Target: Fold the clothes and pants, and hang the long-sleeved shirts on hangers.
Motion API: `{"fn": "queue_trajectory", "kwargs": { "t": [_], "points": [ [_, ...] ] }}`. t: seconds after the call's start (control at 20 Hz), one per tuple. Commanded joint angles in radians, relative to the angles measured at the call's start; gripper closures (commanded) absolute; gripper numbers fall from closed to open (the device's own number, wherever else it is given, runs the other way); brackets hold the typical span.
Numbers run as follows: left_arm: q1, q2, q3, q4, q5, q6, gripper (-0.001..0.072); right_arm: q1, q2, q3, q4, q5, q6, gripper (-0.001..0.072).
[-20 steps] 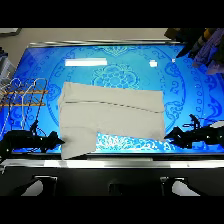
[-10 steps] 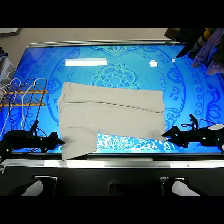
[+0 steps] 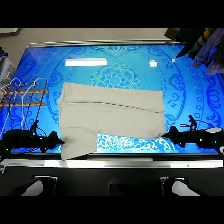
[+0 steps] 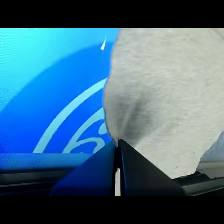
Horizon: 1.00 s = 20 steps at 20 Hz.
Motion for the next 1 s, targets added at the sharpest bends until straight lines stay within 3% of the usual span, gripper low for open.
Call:
{"fn": "queue_trajectory", "kwargs": {
  "t": [0.0, 0.15, 0.3, 0.6, 0.75, 0.95],
  "points": [
    [0.000, 0.010, 0.051, 0.003, 0.090, 0.000, 0.0689, 0.001, 0.039, -0.002, 0.045, 0.055, -0.016, 0.0683],
    [0.000, 0.097, 0.090, 0.017, 0.186, -0.047, 0.0689, 0.001, 0.154, -0.002, -0.010, 0.131, 0.033, 0.0684],
    [0.000, 0.265, 0.089, 0.059, 0.261, -0.148, 0.0690, 0.001, 0.321, -0.002, -0.122, 0.209, 0.172, 0.0684],
    [0.000, 0.621, 0.089, 0.124, 0.364, -0.414, 0.0689, 0.001, 0.674, -0.002, -0.271, 0.428, 0.417, 0.0684],
    [0.000, 0.721, 0.089, 0.111, 0.372, -0.439, 0.0689, 0.001, 0.780, -0.002, -0.285, 0.458, 0.467, 0.0684],
    [-0.027, 0.609, 0.100, 0.026, 0.253, -0.373, 0.0689, 0.001, 0.703, 0.005, -0.077, 0.232, 0.374, 0.0684]
  ]
}}
